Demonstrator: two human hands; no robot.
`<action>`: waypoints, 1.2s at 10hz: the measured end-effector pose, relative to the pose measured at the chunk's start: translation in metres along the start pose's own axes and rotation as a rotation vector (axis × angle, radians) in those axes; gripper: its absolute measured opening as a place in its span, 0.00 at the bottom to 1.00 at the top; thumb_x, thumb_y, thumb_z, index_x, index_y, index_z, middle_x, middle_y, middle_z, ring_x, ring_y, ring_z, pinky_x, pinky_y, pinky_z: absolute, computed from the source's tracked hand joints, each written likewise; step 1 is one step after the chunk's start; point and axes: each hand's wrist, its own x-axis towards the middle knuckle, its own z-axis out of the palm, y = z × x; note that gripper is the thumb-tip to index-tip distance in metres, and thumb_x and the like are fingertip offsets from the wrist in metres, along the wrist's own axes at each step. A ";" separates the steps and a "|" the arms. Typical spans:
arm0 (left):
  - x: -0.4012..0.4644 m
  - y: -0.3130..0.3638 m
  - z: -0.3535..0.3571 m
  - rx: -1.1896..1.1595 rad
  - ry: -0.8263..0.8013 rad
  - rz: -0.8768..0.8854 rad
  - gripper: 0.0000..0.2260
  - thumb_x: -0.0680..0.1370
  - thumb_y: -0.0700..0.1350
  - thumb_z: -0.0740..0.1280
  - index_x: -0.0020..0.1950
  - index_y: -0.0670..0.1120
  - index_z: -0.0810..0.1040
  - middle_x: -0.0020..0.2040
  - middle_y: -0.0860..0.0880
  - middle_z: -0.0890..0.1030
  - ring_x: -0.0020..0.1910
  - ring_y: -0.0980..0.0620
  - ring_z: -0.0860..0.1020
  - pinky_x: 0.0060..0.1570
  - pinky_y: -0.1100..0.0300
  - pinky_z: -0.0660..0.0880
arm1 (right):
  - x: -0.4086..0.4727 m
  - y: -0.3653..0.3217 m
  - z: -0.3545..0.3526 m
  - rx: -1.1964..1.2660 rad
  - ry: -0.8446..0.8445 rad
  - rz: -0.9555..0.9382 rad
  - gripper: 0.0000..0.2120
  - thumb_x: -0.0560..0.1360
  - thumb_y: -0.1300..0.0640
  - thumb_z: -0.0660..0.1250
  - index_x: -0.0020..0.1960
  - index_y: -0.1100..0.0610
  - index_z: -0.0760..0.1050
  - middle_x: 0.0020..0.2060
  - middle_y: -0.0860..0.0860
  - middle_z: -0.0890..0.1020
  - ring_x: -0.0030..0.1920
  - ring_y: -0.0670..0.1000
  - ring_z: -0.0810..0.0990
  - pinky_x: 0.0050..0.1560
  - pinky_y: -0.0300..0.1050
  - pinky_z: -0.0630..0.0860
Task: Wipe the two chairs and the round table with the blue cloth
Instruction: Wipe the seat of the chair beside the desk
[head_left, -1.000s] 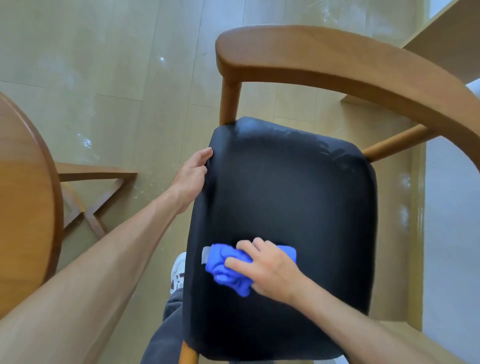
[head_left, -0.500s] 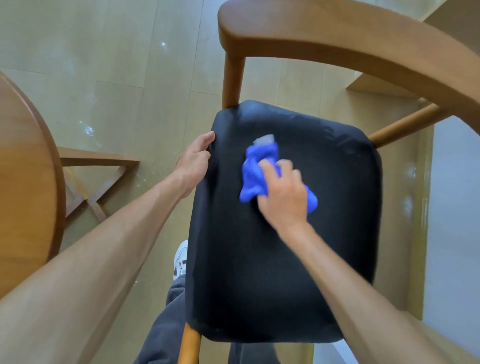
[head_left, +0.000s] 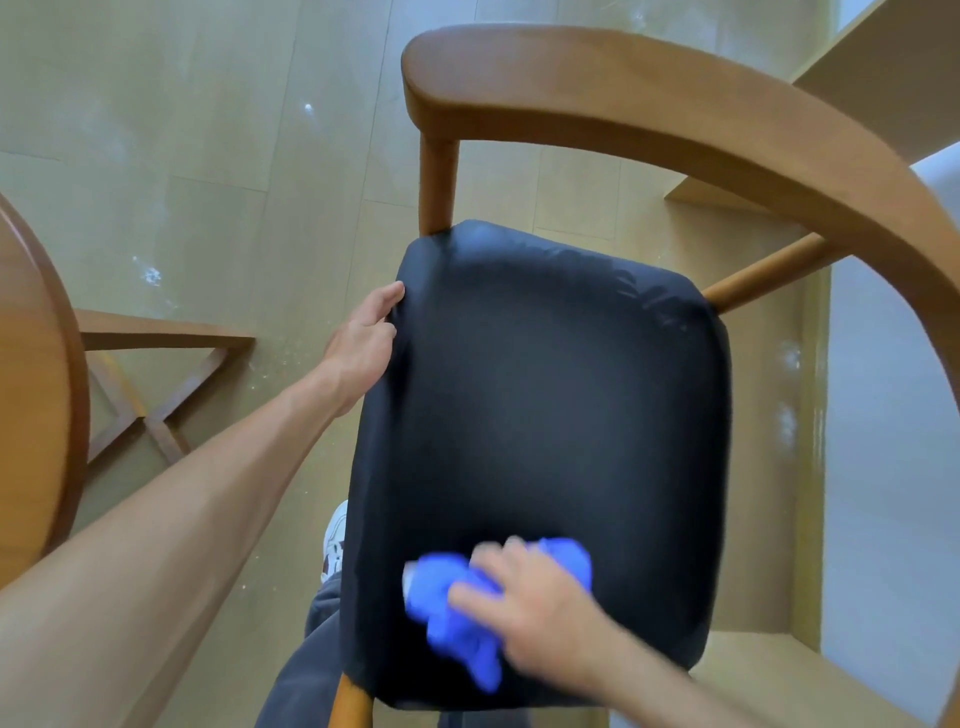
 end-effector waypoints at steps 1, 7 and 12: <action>0.001 0.001 -0.001 0.003 0.001 0.004 0.30 0.76 0.32 0.50 0.75 0.52 0.65 0.74 0.58 0.66 0.74 0.59 0.62 0.76 0.56 0.55 | 0.007 0.108 -0.017 0.304 0.365 0.553 0.24 0.53 0.66 0.71 0.49 0.55 0.82 0.46 0.57 0.80 0.33 0.58 0.74 0.32 0.48 0.76; -0.001 0.004 -0.008 -0.026 -0.035 0.004 0.28 0.77 0.31 0.51 0.74 0.51 0.67 0.72 0.58 0.68 0.71 0.61 0.64 0.74 0.59 0.58 | 0.131 0.221 -0.084 0.661 0.558 1.475 0.23 0.72 0.60 0.62 0.67 0.52 0.68 0.63 0.58 0.69 0.56 0.63 0.74 0.51 0.52 0.71; -0.016 0.030 0.019 0.167 0.149 0.064 0.23 0.81 0.44 0.58 0.76 0.49 0.59 0.73 0.49 0.66 0.71 0.51 0.64 0.70 0.55 0.60 | 0.046 0.156 -0.068 1.393 0.647 0.931 0.32 0.70 0.48 0.69 0.69 0.31 0.61 0.65 0.35 0.66 0.62 0.35 0.70 0.57 0.32 0.71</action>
